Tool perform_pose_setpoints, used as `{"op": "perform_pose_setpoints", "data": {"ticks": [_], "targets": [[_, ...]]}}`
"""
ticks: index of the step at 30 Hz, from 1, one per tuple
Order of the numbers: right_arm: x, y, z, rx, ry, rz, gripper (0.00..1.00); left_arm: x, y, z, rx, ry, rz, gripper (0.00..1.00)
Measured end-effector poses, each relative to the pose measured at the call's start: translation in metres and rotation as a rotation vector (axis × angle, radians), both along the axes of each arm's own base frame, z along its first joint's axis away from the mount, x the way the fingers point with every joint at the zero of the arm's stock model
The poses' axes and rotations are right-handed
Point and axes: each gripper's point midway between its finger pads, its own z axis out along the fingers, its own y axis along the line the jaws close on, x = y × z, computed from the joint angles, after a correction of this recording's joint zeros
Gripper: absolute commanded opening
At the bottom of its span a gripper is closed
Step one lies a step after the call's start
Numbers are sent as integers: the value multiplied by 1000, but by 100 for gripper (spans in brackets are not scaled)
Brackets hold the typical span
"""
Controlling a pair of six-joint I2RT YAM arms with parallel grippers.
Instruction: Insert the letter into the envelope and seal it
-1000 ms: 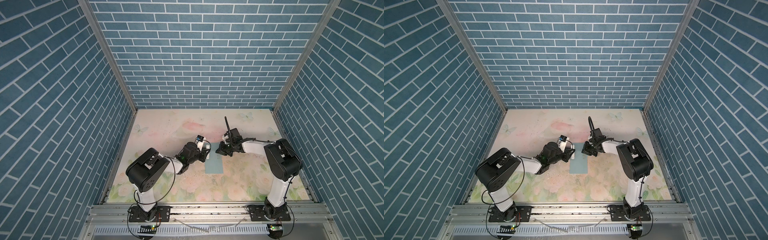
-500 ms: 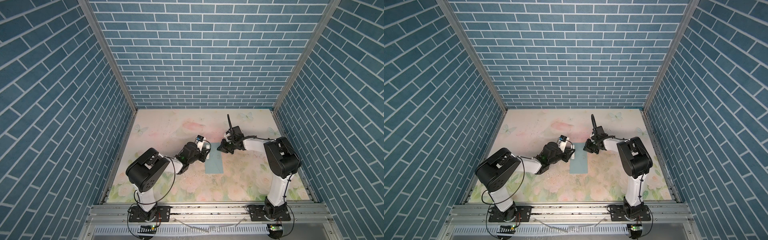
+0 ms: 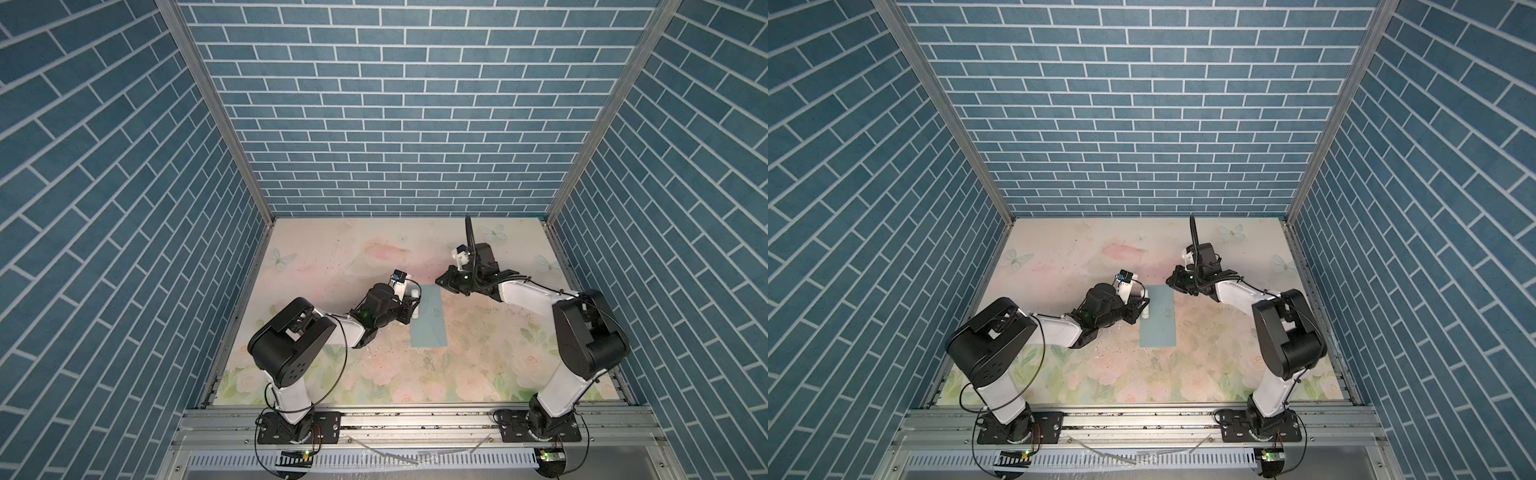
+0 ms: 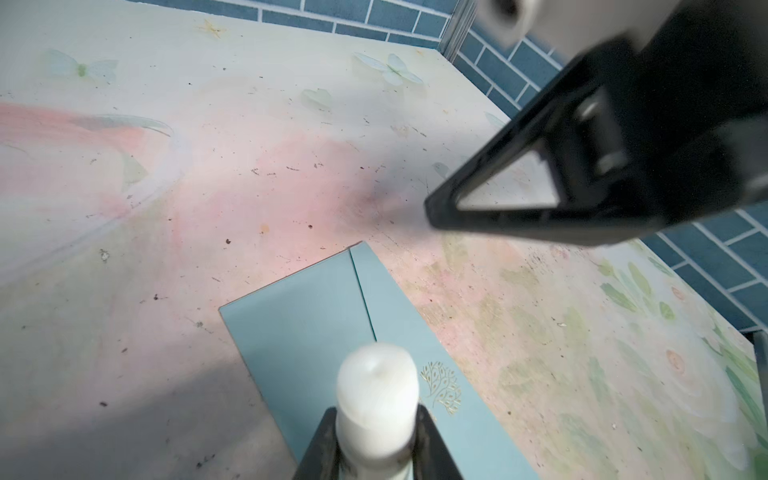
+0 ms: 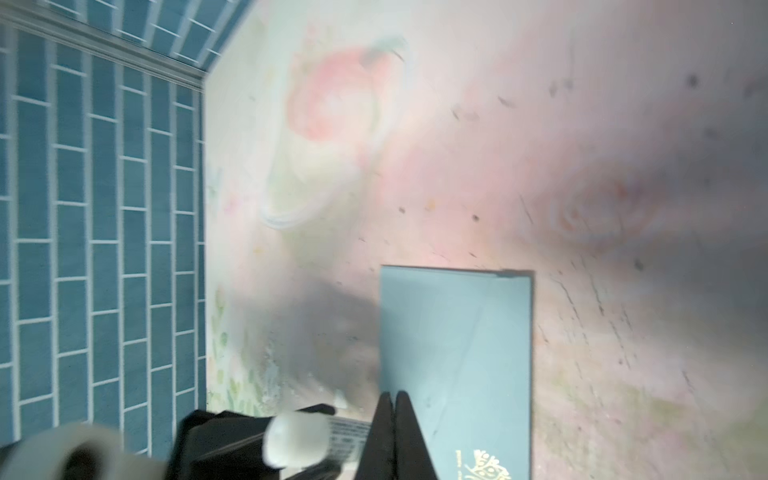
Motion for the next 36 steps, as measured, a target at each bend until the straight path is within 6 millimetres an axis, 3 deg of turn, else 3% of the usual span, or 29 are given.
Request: {"op": "perform_pose_setpoints", "data": {"ticks": [3,5,10,13,22,27,30,36], "targets": [[-4,-5,52,29,-168,9,28,2,-2,28,-35,-17,5,0],[-11,-11,77,36,-251,7,44,6,-5,59,-81,-53,9,0],[-26,-26,111,10,-391,6,61,8,-10,134,-207,-136,1,0],[-37,-35,120,-8,-433,4,65,6,-7,159,-272,-141,-7,0],[-55,-34,133,45,-492,48,68,7,-1,181,-404,-52,-16,0],[-58,-26,127,83,-467,89,55,6,-2,185,-437,-22,-24,0],[-55,-23,110,68,-416,97,45,8,1,175,-408,0,3,0],[-46,-18,53,11,-247,91,16,19,6,137,-312,59,74,0]]}}
